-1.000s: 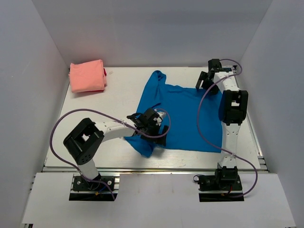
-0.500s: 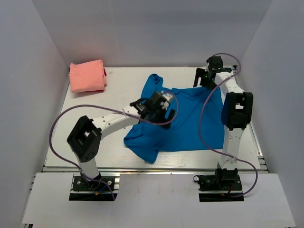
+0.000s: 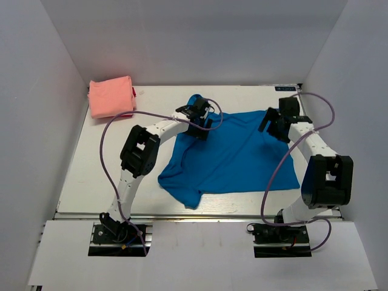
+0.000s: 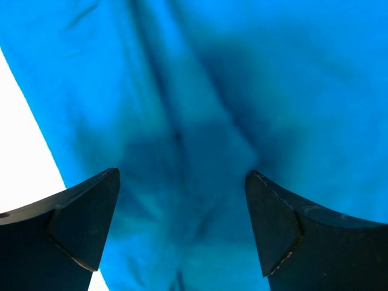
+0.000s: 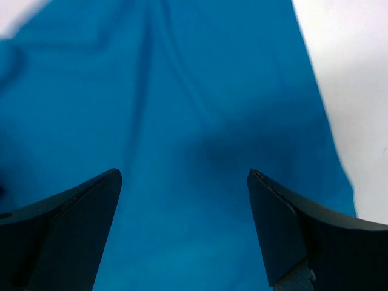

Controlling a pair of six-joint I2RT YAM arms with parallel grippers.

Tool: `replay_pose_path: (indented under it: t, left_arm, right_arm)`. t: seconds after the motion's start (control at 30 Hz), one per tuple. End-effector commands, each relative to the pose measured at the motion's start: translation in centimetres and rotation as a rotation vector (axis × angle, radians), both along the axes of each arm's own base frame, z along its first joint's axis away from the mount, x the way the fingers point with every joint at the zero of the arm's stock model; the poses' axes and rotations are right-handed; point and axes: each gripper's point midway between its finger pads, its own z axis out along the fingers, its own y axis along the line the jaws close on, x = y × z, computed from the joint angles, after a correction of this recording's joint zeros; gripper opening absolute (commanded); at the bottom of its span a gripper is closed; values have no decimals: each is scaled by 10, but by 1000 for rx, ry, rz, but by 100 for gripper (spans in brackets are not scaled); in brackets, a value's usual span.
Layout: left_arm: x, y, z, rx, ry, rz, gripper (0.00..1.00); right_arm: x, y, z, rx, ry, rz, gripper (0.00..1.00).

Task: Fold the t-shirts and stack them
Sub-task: Flatten out the tshirt

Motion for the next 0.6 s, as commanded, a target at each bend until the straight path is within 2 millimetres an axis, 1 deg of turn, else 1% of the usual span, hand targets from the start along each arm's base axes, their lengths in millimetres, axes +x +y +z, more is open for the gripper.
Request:
replay_pose_path:
  t: [0.0,0.03,0.07,0.1,0.13,0.17,0.2,0.23,0.27,0.3,0.33,0.37,0.43,0.47,0.5,0.53,0.57]
  left_arm:
    - [12,-5,37,-42,-65,-34,92]
    - [13,-8,33,-51,-61,-40,89]
    - [11,-7,29,-45,-54,-40,89]
    - [13,-8,30,-51,-61,-40,89]
    - [14,-9,25,-49,-59,-40,87]
    - [13,-9,20,-44,-51,-40,84]
    - [15,-12,24,-57,-57,-45,83]
    - [15,-15,20,-59,-48,-60,81]
    - [17,-16,24,-65,-57,-60,78]
    - [17,-16,19,-60,-49,-60,75]
    - [18,-15,19,-54,-54,-55,68]
    - [22,-13,23,-44,-71,-44,55]
    - [23,-11,23,-37,-77,-38,44]
    - [23,-11,21,-38,-78,-38,42]
    - [25,-12,24,-42,-95,-46,41]
    - [27,-9,24,-48,-91,-42,38]
    - [28,-12,25,-54,-97,-57,35]
  right_arm:
    - [-20,0,-15,45,-1,-65,90]
    - [-21,2,-9,56,-31,-54,90]
    - [-31,3,-20,62,-4,-55,90]
    - [-35,3,-21,67,-5,-55,90]
    - [-47,3,-36,71,31,-59,90]
    - [-50,4,-38,78,33,-67,90]
    - [-51,4,-41,79,34,-70,90]
    - [-58,5,-49,81,56,-67,90]
    - [-59,5,-52,80,65,-69,90]
    - [-62,4,-56,79,83,-70,90]
    - [-64,5,-60,78,97,-66,90]
    - [-68,4,-68,72,126,-71,90]
    - [-69,4,-73,70,139,-75,90]
    - [-71,4,-76,71,149,-72,90]
    - [-72,3,-80,71,158,-74,90]
    - [-72,3,-81,71,163,-74,90]
    - [-74,2,-83,70,168,-78,90]
